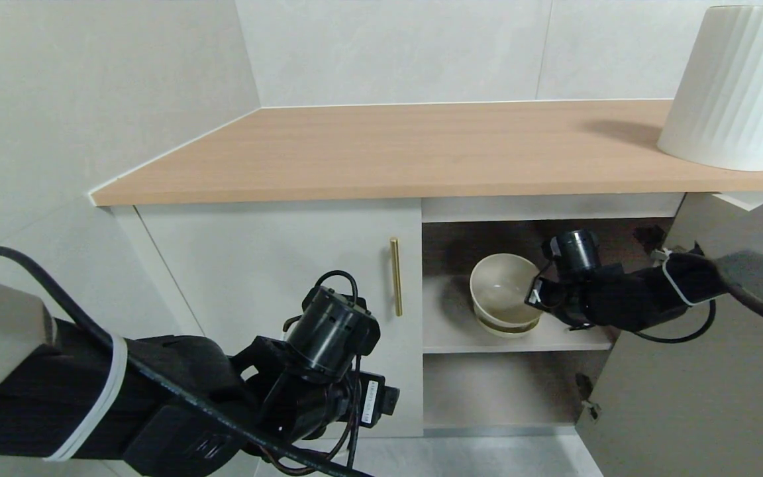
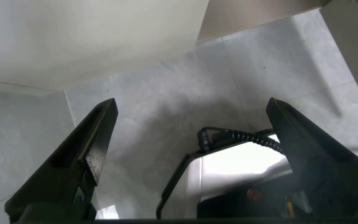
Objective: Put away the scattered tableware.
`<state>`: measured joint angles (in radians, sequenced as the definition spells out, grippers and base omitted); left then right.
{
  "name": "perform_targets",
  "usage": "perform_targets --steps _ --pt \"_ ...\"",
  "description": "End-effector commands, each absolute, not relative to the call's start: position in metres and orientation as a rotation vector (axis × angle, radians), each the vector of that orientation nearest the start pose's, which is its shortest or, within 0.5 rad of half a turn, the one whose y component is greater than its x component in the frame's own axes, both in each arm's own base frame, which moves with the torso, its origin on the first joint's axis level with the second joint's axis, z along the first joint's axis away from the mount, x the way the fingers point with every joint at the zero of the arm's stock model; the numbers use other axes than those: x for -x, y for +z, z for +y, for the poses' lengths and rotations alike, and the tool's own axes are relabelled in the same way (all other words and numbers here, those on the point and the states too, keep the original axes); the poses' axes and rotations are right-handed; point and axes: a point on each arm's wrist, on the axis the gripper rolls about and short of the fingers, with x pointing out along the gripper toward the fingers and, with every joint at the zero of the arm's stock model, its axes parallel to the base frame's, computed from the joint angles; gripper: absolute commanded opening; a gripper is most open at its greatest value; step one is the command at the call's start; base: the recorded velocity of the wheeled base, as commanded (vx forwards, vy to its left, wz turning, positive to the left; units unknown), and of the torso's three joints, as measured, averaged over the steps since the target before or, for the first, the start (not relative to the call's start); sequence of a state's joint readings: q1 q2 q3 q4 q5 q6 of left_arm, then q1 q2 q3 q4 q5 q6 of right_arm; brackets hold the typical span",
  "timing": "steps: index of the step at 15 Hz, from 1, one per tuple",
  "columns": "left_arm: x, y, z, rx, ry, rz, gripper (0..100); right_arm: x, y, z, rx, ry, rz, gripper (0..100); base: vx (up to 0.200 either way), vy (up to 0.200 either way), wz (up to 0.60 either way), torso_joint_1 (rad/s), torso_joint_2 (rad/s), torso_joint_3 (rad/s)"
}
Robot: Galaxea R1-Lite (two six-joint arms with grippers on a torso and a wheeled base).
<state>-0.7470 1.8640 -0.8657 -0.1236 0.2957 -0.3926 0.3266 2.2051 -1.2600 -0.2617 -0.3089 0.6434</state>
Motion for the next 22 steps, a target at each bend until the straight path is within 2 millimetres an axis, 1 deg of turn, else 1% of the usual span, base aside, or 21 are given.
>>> perform_targets --steps 1,4,9,11,22 --pt "-0.232 0.104 -0.206 -0.069 -0.262 0.824 100 -0.413 0.06 0.122 -0.407 -0.223 0.646 0 0.0 0.0 0.0 0.0 0.0 0.0" --pt "-0.232 0.104 -0.206 -0.069 -0.262 0.824 100 -0.422 0.051 0.115 -0.42 -0.249 0.648 0 0.0 0.0 0.0 0.0 0.0 0.0" --pt "-0.232 0.104 -0.206 -0.069 -0.262 0.824 100 -0.427 0.049 0.116 -0.423 -0.246 0.645 0 0.0 0.0 0.0 0.0 0.0 0.0" --pt "-0.232 0.104 -0.206 -0.068 -0.262 0.822 100 -0.432 0.047 0.119 -0.425 -0.24 0.637 0 0.0 0.0 0.0 0.0 0.0 0.0" --pt "-0.232 0.104 -0.206 -0.069 -0.262 0.824 100 -0.434 0.041 0.122 -0.419 -0.238 0.65 0 0.0 0.0 0.0 0.0 0.0 0.0"
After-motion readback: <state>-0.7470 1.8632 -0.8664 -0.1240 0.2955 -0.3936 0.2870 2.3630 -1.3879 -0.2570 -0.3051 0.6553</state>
